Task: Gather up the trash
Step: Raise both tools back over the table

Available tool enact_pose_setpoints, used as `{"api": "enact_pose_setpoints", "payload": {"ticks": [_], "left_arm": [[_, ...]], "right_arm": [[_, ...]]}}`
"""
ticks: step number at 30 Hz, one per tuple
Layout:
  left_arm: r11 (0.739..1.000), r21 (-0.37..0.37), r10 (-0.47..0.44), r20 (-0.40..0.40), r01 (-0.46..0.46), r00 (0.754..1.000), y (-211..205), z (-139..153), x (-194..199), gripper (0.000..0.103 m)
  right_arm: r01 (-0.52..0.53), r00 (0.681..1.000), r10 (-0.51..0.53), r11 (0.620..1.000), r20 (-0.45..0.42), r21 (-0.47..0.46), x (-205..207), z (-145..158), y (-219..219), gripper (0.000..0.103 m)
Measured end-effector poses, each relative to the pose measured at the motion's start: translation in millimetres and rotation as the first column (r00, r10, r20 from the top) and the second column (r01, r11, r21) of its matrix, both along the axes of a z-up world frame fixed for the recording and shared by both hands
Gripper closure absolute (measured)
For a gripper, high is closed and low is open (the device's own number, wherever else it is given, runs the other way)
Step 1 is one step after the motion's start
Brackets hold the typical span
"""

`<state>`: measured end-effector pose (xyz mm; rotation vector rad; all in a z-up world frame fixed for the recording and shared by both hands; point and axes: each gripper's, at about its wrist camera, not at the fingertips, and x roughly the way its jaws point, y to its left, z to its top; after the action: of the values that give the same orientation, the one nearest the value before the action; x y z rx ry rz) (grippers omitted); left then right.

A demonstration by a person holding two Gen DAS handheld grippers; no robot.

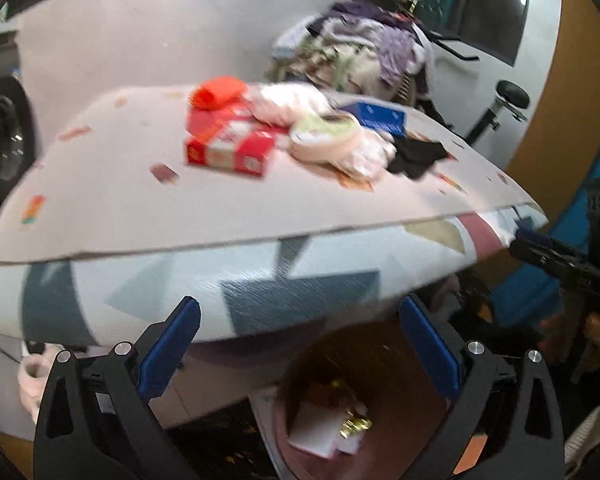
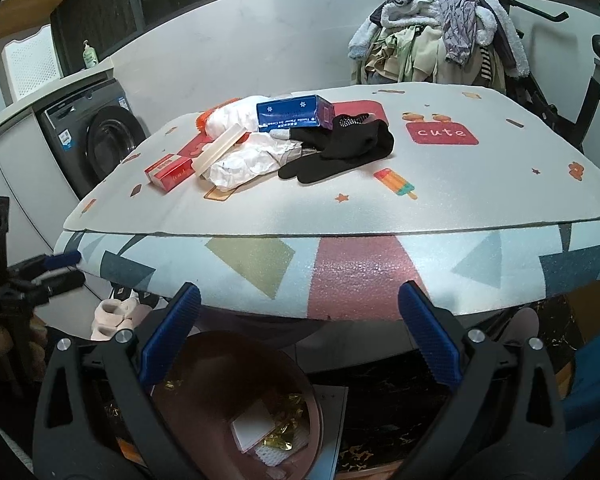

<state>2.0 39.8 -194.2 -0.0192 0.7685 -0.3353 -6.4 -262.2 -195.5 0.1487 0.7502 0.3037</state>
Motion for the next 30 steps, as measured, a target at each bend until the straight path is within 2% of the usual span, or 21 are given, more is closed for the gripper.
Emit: {"api": "enact_pose_setpoints", "payload": {"ticks": [5, 10, 19, 20, 26, 28, 30], "left_arm": [[0.999, 0.035, 0.037, 0.058, -0.039, 0.998, 6.0, 6.4, -4.6, 0.006], [0.997, 0.054, 0.055, 0.09, -0.06, 0.994, 8.7, 7.5, -4.4, 0.006], [0.991, 0.063, 0.114, 0.088, -0.119, 0.99, 17.2, 1.3, 1.3, 0.006], [0.99, 0.066, 0.119, 0.089, -0.125, 0.989, 18.0, 1.0, 1.5, 0.006], [0.986, 0.073, 0.144, 0.092, -0.151, 0.985, 22.4, -0.1, 2.7, 0.006], [0.986, 0.069, 0.145, 0.097, -0.152, 0.985, 23.7, 0.5, 3.5, 0.006], [0.985, 0.085, 0.14, 0.11, -0.149, 0.984, 22.1, 1.1, 3.1, 0.006]], "right_arm": [[0.04, 0.999, -0.041, 0.996, -0.013, -0.078, 2.3, -2.8, 0.8, 0.006], [0.048, 0.992, -0.056, 0.996, -0.111, -0.077, 14.2, -15.8, -4.5, 0.006], [0.044, 0.996, -0.049, 0.996, -0.079, -0.071, 31.2, -2.3, -14.7, 0.006], [0.038, 0.997, -0.043, 0.997, -0.071, -0.07, 34.1, 0.0, -14.7, 0.009], [0.02, 0.999, -0.023, 0.995, -0.038, -0.097, 55.8, 12.9, -9.4, 0.043], [0.012, 1.0, -0.014, 0.994, -0.019, -0.109, 65.2, 18.5, -6.4, 0.05], [0.009, 1.0, -0.009, 0.993, -0.002, -0.118, 72.3, 22.9, -4.5, 0.061]]}}
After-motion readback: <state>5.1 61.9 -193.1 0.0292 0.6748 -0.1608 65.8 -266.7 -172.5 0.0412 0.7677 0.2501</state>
